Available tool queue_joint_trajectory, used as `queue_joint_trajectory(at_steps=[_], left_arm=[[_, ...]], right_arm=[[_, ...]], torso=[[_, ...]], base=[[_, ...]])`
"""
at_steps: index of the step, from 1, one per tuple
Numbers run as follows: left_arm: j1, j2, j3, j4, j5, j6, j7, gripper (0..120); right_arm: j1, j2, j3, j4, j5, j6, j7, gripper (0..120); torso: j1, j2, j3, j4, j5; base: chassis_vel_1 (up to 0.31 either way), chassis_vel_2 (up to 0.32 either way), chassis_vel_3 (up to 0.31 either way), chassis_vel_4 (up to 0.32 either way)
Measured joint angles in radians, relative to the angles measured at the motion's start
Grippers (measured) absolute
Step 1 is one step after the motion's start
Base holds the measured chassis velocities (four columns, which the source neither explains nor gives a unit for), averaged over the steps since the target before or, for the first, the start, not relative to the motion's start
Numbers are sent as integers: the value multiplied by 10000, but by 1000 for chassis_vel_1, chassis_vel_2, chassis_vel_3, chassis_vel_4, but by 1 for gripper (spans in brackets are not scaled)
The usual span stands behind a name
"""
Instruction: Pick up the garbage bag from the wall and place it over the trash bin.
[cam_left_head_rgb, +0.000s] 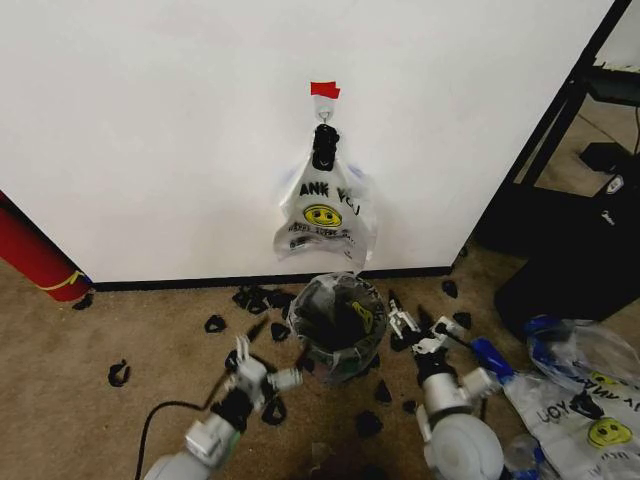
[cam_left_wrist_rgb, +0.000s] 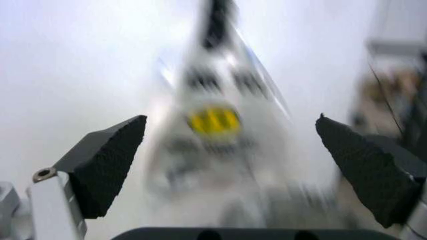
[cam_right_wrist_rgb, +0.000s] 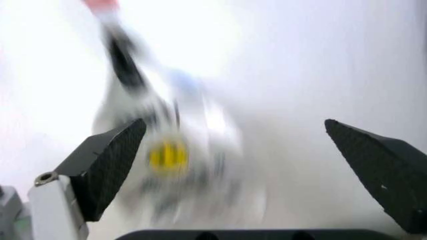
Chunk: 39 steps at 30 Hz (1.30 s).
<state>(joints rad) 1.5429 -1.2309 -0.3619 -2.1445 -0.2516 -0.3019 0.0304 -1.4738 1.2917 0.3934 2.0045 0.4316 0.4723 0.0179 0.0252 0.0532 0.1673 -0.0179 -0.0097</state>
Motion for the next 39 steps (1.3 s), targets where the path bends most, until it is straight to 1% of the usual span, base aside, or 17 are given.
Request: queue_joint_trajectory(at_steps=[1,2,3,4,5,6,7,8,11,12,15,19,25,39], left_arm=[[-43,-196,-175,-144,-199,-63,-50,100],[-56,-356,-312,-257,-313,-173,-96,100],[-33,-569,-522,-400,-404,-434,-139,100],[-33,-569,-522,-400,-404,-434,-139,100],[15,-731,-699,-489,-399,-620,-140,100],[46,-804,-783,-531,-375,-705,-137,100],[133,-990,-976,-583,-290,-937,-84,100],[195,-1132,-1098,-579,-182,-1111,-17,100],[324,-1622,-1319,-437,125,-1491,99,100],[324,-1622,-1319,-437,125,-1491,99,100],[478,-1906,-1315,-620,72,-1445,89,100],[525,-2018,-1289,-810,141,-1416,136,100],[821,-2421,-1190,-749,307,-1790,178,100],[1142,-2519,-1261,-901,846,-1898,120,100]], right_arm=[[-53,217,358,-29,-815,578,-145,100],[-131,432,698,-20,-1557,1063,-211,100],[-326,702,1134,149,-2416,1426,-247,100],[-326,702,1134,149,-2416,1426,-247,100],[-587,867,1384,454,-2881,1503,-273,100],[-695,901,1436,553,-2972,1517,-281,100],[-1296,1046,1575,989,-3291,1534,-310,100],[-1635,1139,1621,1204,-3456,1575,-344,100],[-2341,1448,1776,1620,-3958,1838,-575,100],[-2341,1448,1776,1620,-3958,1838,-575,100],[-2704,1603,1753,2017,-4046,1728,-630,100],[-2739,1664,1750,2086,-3936,1557,-520,100],[-2817,1552,1817,1967,-3762,1526,-455,100],[-2681,1613,1654,1391,-3722,1858,-408,100]], torso=[[0,1,0,-3,-2],[0,1,0,0,-1],[0,0,0,-2,2],[0,0,0,-2,2],[0,1,0,0,1],[0,1,0,3,-1],[0,1,0,-3,-4],[0,1,0,-2,-2],[0,1,0,-3,-3],[0,1,0,-3,-3],[-1,1,-1,-1,-4],[0,1,-1,-2,-2],[0,1,0,-1,-2],[0,1,0,-1,-2]], base=[[0,0,0,0],[0,0,0,0],[0,0,0,0],[0,0,0,0],[0,0,0,0],[0,0,0,0],[0,0,0,0],[0,0,0,0],[0,0,0,0],[0,0,0,0],[0,0,0,0],[0,0,0,0],[0,0,0,0],[0,0,0,0]])
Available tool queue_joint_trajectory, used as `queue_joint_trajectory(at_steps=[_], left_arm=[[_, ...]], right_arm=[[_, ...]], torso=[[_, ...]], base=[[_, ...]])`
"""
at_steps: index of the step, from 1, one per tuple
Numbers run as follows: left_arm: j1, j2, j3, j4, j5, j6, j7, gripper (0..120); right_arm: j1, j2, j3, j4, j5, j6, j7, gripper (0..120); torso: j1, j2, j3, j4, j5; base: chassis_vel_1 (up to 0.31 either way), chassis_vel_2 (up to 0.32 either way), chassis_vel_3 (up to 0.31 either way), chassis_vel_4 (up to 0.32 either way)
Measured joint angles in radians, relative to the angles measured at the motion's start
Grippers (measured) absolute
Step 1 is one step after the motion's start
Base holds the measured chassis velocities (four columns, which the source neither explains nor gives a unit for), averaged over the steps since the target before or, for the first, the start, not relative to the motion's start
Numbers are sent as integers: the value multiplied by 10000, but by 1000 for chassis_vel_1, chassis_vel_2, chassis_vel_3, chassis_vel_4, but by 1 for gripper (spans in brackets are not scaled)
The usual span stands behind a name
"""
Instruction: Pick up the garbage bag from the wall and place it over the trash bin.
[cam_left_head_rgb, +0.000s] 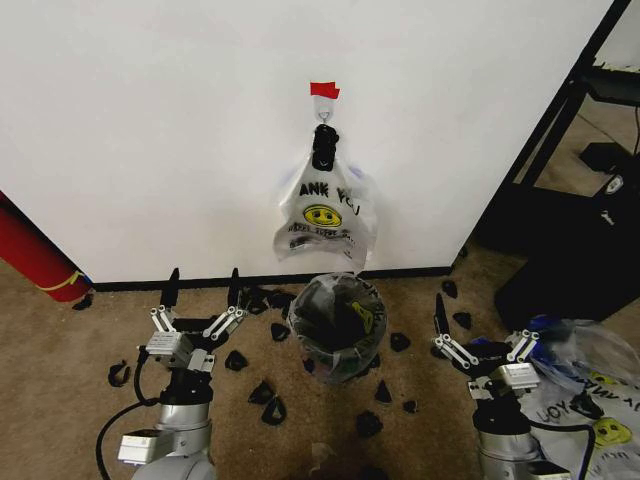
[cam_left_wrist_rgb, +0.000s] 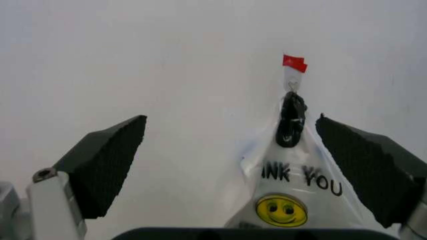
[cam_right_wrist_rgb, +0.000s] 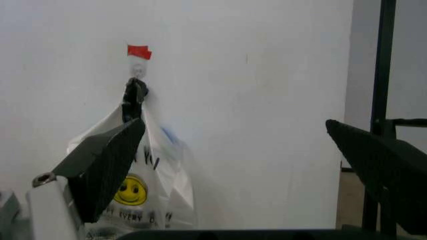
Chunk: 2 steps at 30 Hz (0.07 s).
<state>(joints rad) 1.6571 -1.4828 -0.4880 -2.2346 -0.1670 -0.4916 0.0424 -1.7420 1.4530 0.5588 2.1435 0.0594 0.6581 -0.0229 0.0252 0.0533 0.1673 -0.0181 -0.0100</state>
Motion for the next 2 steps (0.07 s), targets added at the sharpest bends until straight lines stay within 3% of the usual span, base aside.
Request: queue_joint_trajectory(at_steps=[2], left_arm=[[13,-2,30,0,50,3,0,100]], right_arm=[[12,-15,6,-58,0,38,20,100]], torso=[[0,0,0,0,0]], base=[[0,0,0,0]])
